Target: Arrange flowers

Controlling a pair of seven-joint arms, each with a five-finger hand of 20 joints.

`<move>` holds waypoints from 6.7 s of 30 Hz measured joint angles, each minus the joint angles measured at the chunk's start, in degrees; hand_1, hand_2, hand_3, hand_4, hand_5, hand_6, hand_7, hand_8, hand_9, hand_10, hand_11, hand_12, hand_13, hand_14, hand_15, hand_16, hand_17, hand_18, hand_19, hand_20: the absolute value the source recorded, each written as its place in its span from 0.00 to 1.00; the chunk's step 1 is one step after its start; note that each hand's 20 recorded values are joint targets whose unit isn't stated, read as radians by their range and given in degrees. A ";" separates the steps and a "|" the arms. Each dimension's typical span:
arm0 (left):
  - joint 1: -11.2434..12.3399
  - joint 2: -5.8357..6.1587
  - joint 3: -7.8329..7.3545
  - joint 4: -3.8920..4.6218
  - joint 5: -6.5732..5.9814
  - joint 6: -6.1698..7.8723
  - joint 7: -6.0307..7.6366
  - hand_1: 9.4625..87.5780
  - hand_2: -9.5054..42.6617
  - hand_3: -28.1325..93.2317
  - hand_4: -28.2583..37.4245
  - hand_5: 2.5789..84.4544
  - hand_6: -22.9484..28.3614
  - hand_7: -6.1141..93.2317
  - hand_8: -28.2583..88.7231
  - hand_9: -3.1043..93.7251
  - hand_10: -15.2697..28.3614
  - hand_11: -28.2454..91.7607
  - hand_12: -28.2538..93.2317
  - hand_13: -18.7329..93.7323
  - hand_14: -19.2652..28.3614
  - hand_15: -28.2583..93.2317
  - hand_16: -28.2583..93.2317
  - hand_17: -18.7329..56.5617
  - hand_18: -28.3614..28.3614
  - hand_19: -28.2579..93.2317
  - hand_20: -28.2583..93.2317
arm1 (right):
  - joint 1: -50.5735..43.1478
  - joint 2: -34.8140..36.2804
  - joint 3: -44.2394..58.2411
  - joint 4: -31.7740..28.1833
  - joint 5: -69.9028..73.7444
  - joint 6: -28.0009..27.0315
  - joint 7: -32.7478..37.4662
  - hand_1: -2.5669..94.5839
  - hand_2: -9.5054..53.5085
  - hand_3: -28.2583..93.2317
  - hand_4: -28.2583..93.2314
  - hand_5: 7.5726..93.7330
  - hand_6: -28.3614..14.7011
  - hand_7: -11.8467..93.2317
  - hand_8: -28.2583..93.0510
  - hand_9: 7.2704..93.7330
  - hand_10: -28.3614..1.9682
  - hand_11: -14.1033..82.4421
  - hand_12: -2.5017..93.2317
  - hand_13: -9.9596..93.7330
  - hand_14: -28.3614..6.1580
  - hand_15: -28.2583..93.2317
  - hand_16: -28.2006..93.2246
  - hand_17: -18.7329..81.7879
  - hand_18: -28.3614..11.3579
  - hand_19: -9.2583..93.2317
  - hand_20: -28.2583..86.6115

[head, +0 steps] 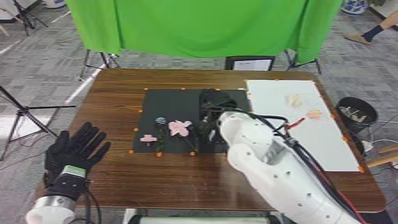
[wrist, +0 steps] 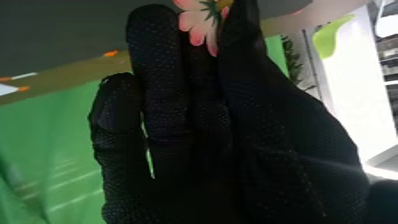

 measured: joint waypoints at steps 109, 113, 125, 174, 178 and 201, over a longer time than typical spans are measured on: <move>2.96 1.34 -0.49 -1.41 -0.61 6.09 4.68 0.19 0.55 0.82 0.00 0.54 0.65 0.24 0.17 0.43 0.72 0.45 0.33 0.41 0.76 0.60 0.16 0.16 0.80 0.60 0.33 | -6.85 21.62 15.19 -11.43 -0.07 -0.23 1.98 0.60 0.04 0.80 0.00 0.80 0.66 0.39 0.27 0.90 0.60 0.29 0.36 0.83 0.61 0.51 0.50 0.60 0.24 0.90 0.52; 3.00 1.36 -0.50 -1.41 -0.67 6.08 4.72 0.20 0.55 0.82 0.00 0.54 0.65 0.24 0.17 0.43 0.72 0.45 0.33 0.41 0.76 0.60 0.16 0.16 0.80 0.59 0.33 | -4.39 18.70 11.28 -11.21 0.05 -2.89 -1.14 0.60 0.04 0.80 0.00 0.80 0.66 0.39 0.27 0.90 0.60 0.29 0.36 0.83 0.61 0.51 0.50 0.59 0.24 0.90 0.52; 1.61 1.56 0.31 -1.33 -0.63 6.09 4.35 0.20 0.55 0.82 0.00 0.54 0.65 0.24 0.17 0.43 0.72 0.45 0.33 0.41 0.75 0.60 0.16 0.16 0.80 0.59 0.33 | -1.39 11.32 2.92 -6.11 -3.67 -6.13 -4.18 0.60 0.04 0.80 0.00 0.80 0.66 0.39 0.26 0.90 0.60 0.29 0.36 0.82 0.61 0.51 0.51 0.59 0.23 0.90 0.53; 1.64 1.55 0.77 -1.61 -3.69 5.94 5.81 0.19 0.49 0.83 0.00 0.54 0.65 0.23 0.17 0.43 0.73 0.45 0.33 0.40 0.75 0.60 0.16 0.16 0.80 0.59 0.34 | -2.01 13.62 11.11 -7.99 4.02 -5.38 4.86 0.35 0.11 0.88 0.01 0.47 0.48 0.25 0.14 0.43 0.28 0.26 0.18 0.46 0.27 0.51 0.33 0.42 0.19 0.73 0.43; 1.67 1.19 0.79 -1.60 -3.57 5.15 5.49 0.19 0.50 0.83 0.00 0.54 0.65 0.23 0.17 0.43 0.73 0.45 0.33 0.40 0.75 0.60 0.16 0.16 0.80 0.59 0.34 | -1.58 13.66 14.95 -4.52 6.04 -2.50 10.26 0.34 0.12 0.88 0.01 0.41 0.46 0.24 0.15 0.35 0.27 0.25 0.17 0.38 0.27 0.47 0.32 0.37 0.20 0.68 0.40; -5.99 2.42 5.66 0.61 -0.53 2.74 2.86 0.19 0.51 0.83 0.00 0.55 0.65 0.23 0.17 0.44 0.72 0.45 0.33 0.41 0.74 0.59 0.16 0.16 0.80 0.59 0.34 | 8.33 14.54 12.02 21.95 16.69 4.16 11.10 0.38 0.22 0.92 0.00 0.36 0.52 0.30 0.11 0.32 0.40 0.29 0.12 0.38 0.35 0.47 0.28 0.36 0.25 0.60 0.36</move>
